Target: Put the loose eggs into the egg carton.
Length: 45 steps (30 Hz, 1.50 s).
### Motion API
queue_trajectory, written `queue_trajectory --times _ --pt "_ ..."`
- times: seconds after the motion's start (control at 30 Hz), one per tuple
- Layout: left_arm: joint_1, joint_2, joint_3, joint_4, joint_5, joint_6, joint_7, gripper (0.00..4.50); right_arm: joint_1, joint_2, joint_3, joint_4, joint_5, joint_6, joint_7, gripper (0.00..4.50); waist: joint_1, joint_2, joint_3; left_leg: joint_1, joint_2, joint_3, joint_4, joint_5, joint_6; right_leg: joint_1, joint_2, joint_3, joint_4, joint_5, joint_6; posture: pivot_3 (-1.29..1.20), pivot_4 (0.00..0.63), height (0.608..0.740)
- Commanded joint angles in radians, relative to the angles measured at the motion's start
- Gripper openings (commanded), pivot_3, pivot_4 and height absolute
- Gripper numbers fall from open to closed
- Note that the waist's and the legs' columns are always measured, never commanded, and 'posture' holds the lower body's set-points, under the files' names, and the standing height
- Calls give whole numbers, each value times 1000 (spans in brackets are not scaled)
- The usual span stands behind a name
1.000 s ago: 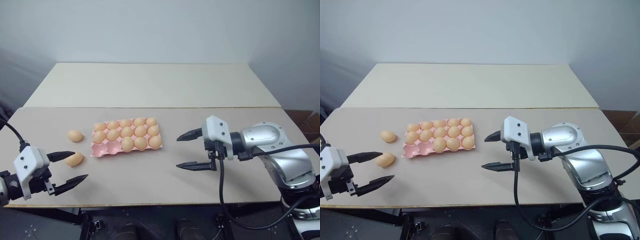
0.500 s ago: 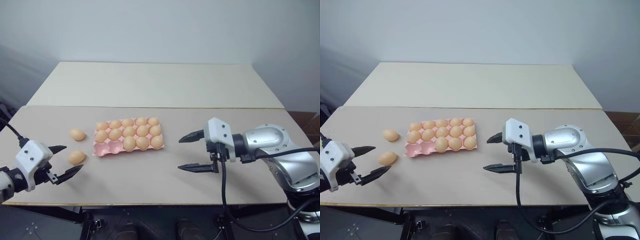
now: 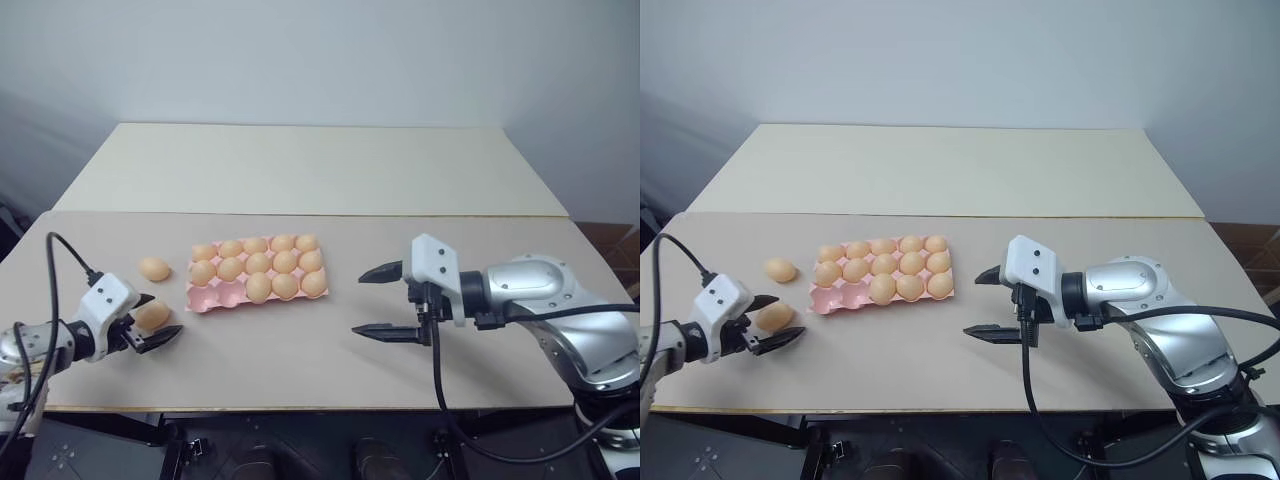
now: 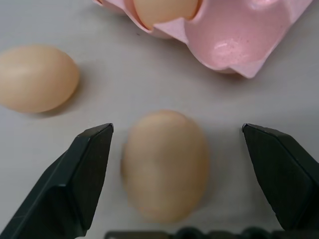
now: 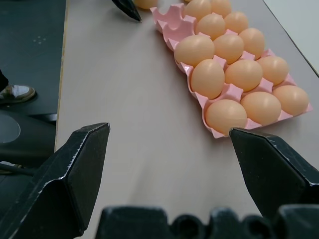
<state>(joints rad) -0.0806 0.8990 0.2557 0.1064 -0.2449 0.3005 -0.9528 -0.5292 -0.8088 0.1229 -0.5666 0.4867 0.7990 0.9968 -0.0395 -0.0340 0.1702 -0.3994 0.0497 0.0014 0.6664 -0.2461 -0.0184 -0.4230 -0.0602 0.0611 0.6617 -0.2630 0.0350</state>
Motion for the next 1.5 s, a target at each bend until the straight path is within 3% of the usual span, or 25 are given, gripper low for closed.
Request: queue_trajectory --times 0.03,0.13,0.37,0.57,0.77,0.97,1.13,1.5 --pt "-35 3 -17 32 14 -10 6 4500 1 -14 -39 -40 21 15 -26 4459 0 0 0 0 0 0 0 0 0 0 0 0 0 0 0 0 150 740" --pt "-41 11 -37 43 25 -7 -8 3849 1 -15 -39 -42 25 23 -44 4500 0 0 0 0 0 0 0 0 0 0 0 0 0 0 0 0 150 740" --pt "-7 25 -27 16 40 -2 12 1703 -5 -14 -26 -35 26 22 -58 4500 -3 0 0 1 0 0 0 0 0 0 0 0 1 0 0 0 150 740" --pt "91 45 81 -86 -19 -25 -10 1641 -7 -15 -25 -31 26 15 -58 4500 -8 0 0 1 0 0 0 0 0 -1 0 1 1 0 0 0 150 740" --pt "86 6 265 -160 -221 -65 -104 1641 -8 -2 -23 -29 18 9 -78 4500 7 0 0 0 0 0 0 0 0 0 0 0 1 0 0 0 150 740" --pt "-129 -60 110 -106 -289 -85 -211 1641 4 31 -28 -34 6 8 -134 4500 29 0 0 0 0 0 1 0 0 1 0 -1 0 0 0 0 150 740" --pt "-300 -135 -19 17 -255 -107 -258 1641 29 49 -43 -73 11 21 -192 4500 26 -1 -1 -2 0 0 3 0 0 0 0 -1 0 0 0 0 150 740" --pt "-446 -141 -135 216 -173 -190 -376 1641 115 52 -84 -175 22 70 -304 4500 17 -1 -1 -2 0 -1 4 0 0 1 1 -1 1 0 0 0 150 740"
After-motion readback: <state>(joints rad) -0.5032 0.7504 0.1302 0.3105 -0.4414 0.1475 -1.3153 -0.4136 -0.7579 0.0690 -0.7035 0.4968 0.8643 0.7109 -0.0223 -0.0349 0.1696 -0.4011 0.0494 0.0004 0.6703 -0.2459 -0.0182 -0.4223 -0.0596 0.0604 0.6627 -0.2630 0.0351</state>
